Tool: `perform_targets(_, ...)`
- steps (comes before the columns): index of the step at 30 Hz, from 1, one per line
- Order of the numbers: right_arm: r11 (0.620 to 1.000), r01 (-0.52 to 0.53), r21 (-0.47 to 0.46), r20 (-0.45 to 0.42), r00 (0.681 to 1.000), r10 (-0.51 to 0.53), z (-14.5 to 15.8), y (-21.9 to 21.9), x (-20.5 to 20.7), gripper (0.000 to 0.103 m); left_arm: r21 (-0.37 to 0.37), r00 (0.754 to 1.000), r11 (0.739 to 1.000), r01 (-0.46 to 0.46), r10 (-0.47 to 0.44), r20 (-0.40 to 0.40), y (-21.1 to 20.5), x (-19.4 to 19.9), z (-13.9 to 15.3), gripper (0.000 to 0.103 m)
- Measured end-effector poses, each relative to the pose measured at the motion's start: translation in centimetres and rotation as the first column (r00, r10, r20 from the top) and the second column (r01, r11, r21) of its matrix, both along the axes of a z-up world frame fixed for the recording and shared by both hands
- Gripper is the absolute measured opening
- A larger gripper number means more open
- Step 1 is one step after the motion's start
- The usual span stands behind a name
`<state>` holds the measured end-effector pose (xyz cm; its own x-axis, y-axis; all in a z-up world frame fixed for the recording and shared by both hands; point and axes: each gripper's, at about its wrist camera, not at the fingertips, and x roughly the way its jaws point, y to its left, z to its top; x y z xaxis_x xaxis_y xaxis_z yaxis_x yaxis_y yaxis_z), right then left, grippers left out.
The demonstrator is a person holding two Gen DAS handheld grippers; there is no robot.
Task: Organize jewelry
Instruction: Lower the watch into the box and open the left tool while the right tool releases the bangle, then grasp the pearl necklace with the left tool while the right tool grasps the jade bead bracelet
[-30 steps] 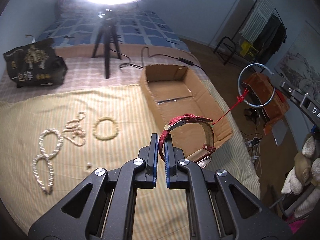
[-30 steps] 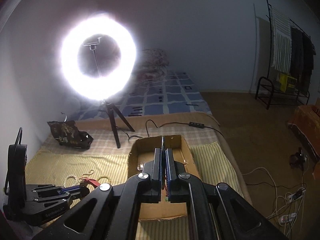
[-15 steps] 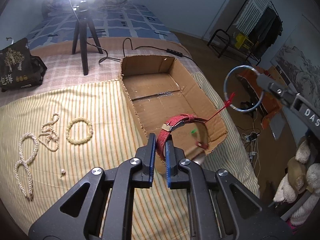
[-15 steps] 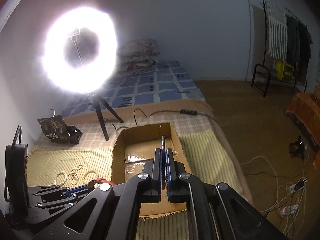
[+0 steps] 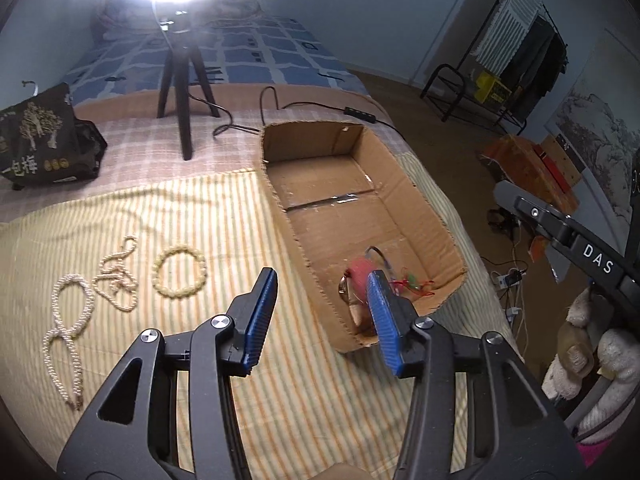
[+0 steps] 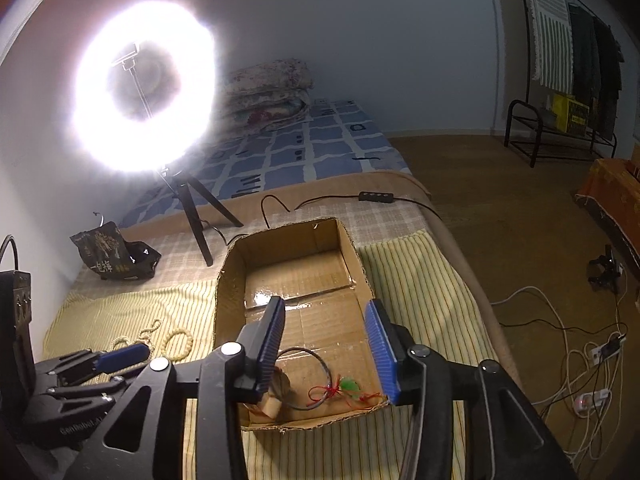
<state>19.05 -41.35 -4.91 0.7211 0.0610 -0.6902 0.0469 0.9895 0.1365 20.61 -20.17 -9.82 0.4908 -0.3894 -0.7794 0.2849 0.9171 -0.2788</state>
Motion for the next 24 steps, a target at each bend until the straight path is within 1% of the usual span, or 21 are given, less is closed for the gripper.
perform_targets(5, 1.0, -0.003, 0.012, -0.001, 1.0, 0.003, 0.1, 0.3, -0.2, 0.049, 0.011, 1.0, 1.0, -0.014, 0.014, 0.013, 1.2, -0.3, 0.5, 0.048)
perform_targets(7, 1.0, -0.008, 0.005, 0.002, 1.0, 0.008, 0.2, 0.7, -0.3, 0.052, 0.026, 1.0, 0.999, -0.019, 0.019, 0.022, 1.7, -0.4, 0.6, 0.048)
perform_targets(9, 1.0, -0.012, -0.005, 0.005, 1.0, 0.012, 0.4, 1.1, -0.4, 0.058, 0.034, 0.999, 0.999, -0.026, 0.026, 0.028, 2.3, -0.5, 0.8, 0.048)
perform_targets(13, 1.0, -0.022, -0.005, 0.006, 1.0, 0.022, 0.5, 1.8, -0.6, 0.062, 0.043, 0.998, 0.998, -0.045, 0.043, 0.041, 3.7, -0.8, 1.2, 0.048)
perform_targets(16, 1.0, -0.029, -0.008, 0.006, 1.0, 0.029, 0.6, 2.5, -0.7, 0.069, 0.046, 0.997, 0.997, -0.058, 0.056, 0.05, 4.8, -1.0, 1.6, 0.048)
perform_targets(18, 0.999, -0.036, -0.009, 0.007, 0.999, 0.036, 0.7, 3.0, -0.8, 0.078, 0.05, 0.996, 0.996, -0.069, 0.066, 0.057, 5.6, -1.1, 1.8, 0.048)
perform_targets(20, 0.999, -0.047, -0.011, 0.009, 0.999, 0.047, 0.8, 3.6, -0.9, 0.081, 0.054, 0.995, 0.995, -0.079, 0.076, 0.06, 6.6, -1.2, 2.0, 0.048)
perform_targets(22, 0.998, -0.061, -0.011, 0.006, 0.998, 0.061, 0.8, 4.3, -0.9, 0.081, 0.06, 0.994, 0.994, -0.088, 0.084, 0.063, 7.5, -1.4, 2.2, 0.048)
perform_targets(23, 0.997, -0.07, -0.011, 0.002, 0.998, 0.07, 0.8, 4.7, -0.9, 0.084, 0.065, 0.994, 0.994, -0.092, 0.088, 0.064, 8.1, -1.4, 2.3, 0.048)
perform_targets(24, 0.997, -0.081, -0.01, -0.003, 0.997, 0.081, 0.7, 5.2, -0.9, 0.091, 0.072, 0.994, 0.993, -0.097, 0.093, 0.066, 8.7, -1.4, 2.4, 0.048)
